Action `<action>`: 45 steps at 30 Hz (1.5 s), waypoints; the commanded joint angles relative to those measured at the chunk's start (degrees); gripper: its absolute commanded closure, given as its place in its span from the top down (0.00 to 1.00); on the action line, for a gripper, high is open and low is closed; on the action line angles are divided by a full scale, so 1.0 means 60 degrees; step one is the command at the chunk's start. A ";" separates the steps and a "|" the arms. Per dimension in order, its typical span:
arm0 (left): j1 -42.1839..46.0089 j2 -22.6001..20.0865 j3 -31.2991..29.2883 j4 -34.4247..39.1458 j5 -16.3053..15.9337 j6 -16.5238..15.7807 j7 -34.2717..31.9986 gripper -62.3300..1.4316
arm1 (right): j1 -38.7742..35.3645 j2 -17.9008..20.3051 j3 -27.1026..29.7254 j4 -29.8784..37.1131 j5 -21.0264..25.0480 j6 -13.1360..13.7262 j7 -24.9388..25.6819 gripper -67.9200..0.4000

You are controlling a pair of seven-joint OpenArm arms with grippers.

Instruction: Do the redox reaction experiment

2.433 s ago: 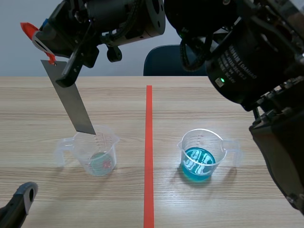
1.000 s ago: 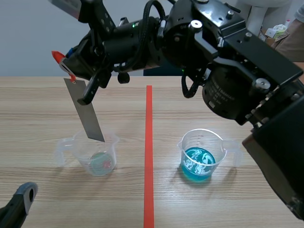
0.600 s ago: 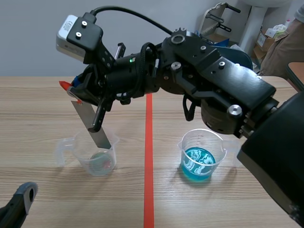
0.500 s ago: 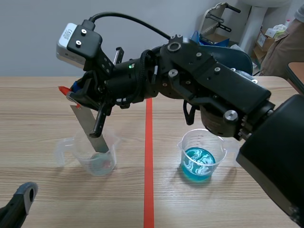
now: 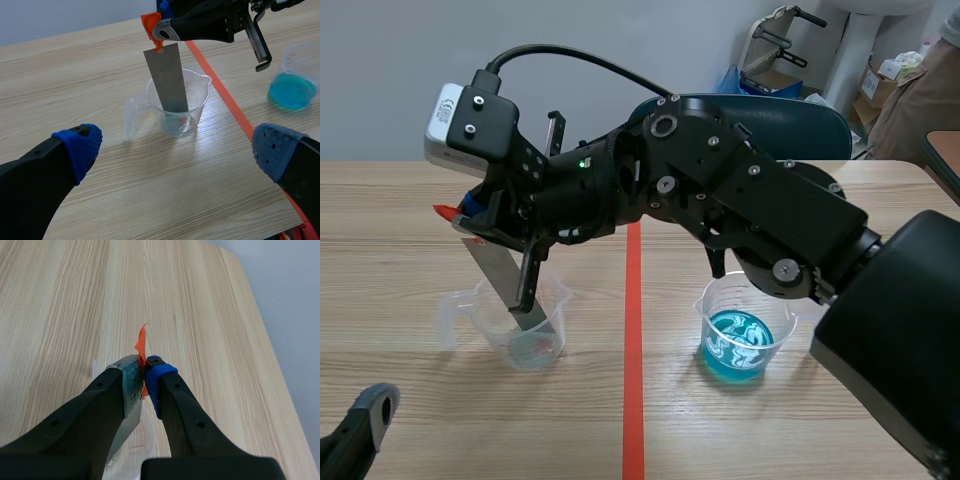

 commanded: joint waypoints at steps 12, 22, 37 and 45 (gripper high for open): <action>0.0058 0.0000 0.0007 0.0222 0.0000 0.0018 -0.0157 1.00 | -0.0040 0.0022 0.0000 0.0095 -0.0499 0.0124 -0.0189 0.35; 0.0058 0.0004 0.0007 0.0222 0.0000 0.0018 -0.0157 1.00 | -0.0073 0.0022 -0.1060 0.0095 -0.0495 0.0124 -0.0193 0.97; 0.0058 0.0004 0.0007 0.0222 0.0000 0.0018 -0.0153 1.00 | -0.0299 0.0025 -0.1388 0.0095 -0.0495 0.0124 -0.0299 1.00; 0.0058 0.0004 0.0007 0.0222 0.0000 0.0018 -0.0153 1.00 | -0.0299 0.0025 -0.1388 0.0095 -0.0495 0.0124 -0.0295 1.00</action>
